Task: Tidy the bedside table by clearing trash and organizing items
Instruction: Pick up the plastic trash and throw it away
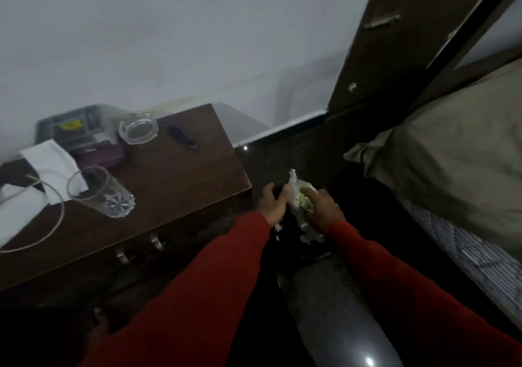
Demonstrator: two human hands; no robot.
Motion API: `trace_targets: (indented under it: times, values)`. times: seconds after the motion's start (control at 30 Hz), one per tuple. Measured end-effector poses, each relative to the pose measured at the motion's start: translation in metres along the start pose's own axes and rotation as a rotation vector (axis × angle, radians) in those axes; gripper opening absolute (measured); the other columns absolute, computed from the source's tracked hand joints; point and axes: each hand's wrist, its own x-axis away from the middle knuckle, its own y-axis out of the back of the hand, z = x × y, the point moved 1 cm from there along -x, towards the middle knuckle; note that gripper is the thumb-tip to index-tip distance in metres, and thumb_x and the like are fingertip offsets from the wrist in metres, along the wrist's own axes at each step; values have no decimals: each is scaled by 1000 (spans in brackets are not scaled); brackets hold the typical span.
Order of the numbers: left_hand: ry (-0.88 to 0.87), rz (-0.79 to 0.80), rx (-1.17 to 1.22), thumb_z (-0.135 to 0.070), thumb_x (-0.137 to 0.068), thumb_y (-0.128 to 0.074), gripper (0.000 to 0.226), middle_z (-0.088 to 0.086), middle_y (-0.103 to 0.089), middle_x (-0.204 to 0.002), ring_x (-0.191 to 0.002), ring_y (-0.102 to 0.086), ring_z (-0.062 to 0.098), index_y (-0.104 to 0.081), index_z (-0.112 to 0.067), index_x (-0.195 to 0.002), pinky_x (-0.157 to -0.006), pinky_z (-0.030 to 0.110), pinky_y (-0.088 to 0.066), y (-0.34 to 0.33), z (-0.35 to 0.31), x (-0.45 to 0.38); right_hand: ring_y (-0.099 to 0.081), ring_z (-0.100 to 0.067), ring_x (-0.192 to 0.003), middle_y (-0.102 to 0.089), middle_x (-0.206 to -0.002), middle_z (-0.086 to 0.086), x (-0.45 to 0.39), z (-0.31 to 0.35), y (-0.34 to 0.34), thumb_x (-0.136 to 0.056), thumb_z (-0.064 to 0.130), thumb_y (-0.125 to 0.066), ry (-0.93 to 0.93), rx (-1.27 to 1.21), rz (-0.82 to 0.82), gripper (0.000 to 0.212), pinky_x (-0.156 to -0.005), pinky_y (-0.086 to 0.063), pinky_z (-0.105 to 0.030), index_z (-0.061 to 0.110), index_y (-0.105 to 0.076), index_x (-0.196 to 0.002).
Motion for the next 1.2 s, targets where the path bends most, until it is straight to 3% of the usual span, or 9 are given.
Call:
trace_targets:
  times: [0.13, 0.3, 0.43, 0.57, 0.7, 0.83, 0.93, 1.03, 1.2]
  values:
    - [-130, -66, -113, -43, -108, -38, 42, 11, -64, -131, -116, -60, 27, -52, -18, -139, -87, 29, -41, 11, 7, -16, -54, -46, -116, -40, -134, -14, -34, -7, -53, -91, 28, -61, -68, 8, 48, 55, -92, -47, -50, 41, -41, -140]
    - [-276, -50, -291, -27, -108, -43, 30, 14, -66, -120, -112, -61, 28, -63, -10, -122, -88, 34, -48, 7, 13, -46, -52, -44, -119, -39, -131, -13, -67, -8, -103, -90, 35, -63, -130, 45, 114, 61, -91, -46, -50, 43, -32, -141]
    - [-301, 51, -449, -22, -106, -47, 28, 13, -58, -134, -124, -56, 28, -60, -12, -129, -100, 37, -48, -3, 26, -76, -38, -45, -134, -26, -152, -12, -83, -22, -132, -86, 43, -68, -235, 73, 261, 80, -101, -40, -56, 50, -15, -146]
    - [-313, 130, -568, -20, -107, -46, 40, 12, -45, -152, -138, -47, 28, -47, -14, -147, -108, 35, -39, -8, 38, -97, 19, -45, -149, 30, -163, -4, -87, -46, -147, -79, 69, -63, -274, 55, 416, 107, -116, -14, -69, 51, 15, -150]
    - [-333, 224, -642, -12, -105, -48, 59, 8, -28, -166, -151, -31, 25, -27, -20, -160, -114, 27, -28, -10, 49, -104, 25, -36, -150, 32, -162, 1, -83, -47, -126, -49, 96, -53, -206, 80, 469, 133, -114, 0, -70, 49, 19, -150]
    - [-331, 230, -637, -12, -104, -51, 59, 8, -26, -166, -153, -27, 28, -30, -20, -159, -118, 31, -27, -9, 45, -101, -8, -38, -152, -7, -167, -9, -80, -48, -100, -79, 80, -49, -160, -48, 204, 95, -119, -14, -59, 41, -10, -156]
    - [-408, 120, -597, -12, -103, -51, 48, 5, -36, -160, -147, -36, 25, -46, -17, -150, -114, 30, -33, -2, 34, -91, -49, -38, -124, -55, -130, -15, -67, -49, -73, -93, 48, -58, -77, -177, -186, 47, -102, -41, -44, 20, -55, -131]
    - [-477, -2, -512, -11, -101, -54, 39, 5, -38, -160, -145, -39, 24, -59, -17, -139, -116, 29, -32, 9, 25, -76, -56, -32, -99, -56, -100, -10, -47, -34, -43, -90, 15, -64, 79, -245, -359, 18, -82, -40, -33, 8, -63, -106]
    - [-620, -302, -199, -4, -96, -59, 27, 6, -60, -136, -108, -66, 24, -75, -18, -112, -98, 29, -51, 43, 5, -39, -53, -13, -76, -58, -86, -6, -23, 29, 1, -83, 2, -65, 362, -310, -517, 16, -73, -40, -20, 11, -65, -97]
